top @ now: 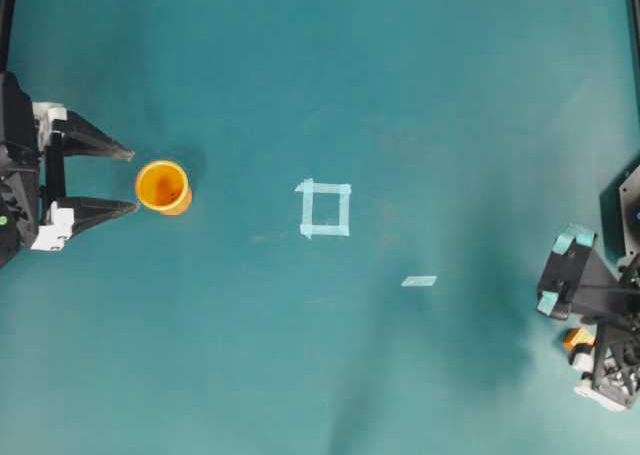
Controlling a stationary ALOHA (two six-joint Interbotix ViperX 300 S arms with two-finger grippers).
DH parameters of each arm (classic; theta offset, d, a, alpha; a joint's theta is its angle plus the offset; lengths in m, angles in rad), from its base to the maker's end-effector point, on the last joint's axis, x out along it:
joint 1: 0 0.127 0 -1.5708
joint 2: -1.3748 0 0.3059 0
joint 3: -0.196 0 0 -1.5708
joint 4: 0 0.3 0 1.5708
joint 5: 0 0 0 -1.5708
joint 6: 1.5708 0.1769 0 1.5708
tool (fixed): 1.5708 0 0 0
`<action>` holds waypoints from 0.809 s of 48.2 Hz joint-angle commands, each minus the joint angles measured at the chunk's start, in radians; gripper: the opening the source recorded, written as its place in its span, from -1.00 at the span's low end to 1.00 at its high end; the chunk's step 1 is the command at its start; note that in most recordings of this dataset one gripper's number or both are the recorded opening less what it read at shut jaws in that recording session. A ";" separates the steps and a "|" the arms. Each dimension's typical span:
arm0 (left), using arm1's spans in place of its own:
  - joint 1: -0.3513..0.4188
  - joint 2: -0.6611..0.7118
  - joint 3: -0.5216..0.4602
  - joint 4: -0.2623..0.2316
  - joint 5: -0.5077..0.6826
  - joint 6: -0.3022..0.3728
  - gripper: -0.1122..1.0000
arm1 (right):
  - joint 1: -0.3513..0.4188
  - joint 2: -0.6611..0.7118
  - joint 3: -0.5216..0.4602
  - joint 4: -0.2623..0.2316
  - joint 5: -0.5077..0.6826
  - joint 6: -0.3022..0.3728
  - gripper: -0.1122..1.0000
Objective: Hold the block with right arm and the cup with left arm, then put the block into the cup.
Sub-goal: 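Grasp the orange cup with the left gripper and the cube with the right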
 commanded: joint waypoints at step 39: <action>-0.043 0.443 -0.167 0.003 -0.028 -0.054 0.75 | 0.086 0.021 -0.023 -0.031 -0.003 0.160 0.34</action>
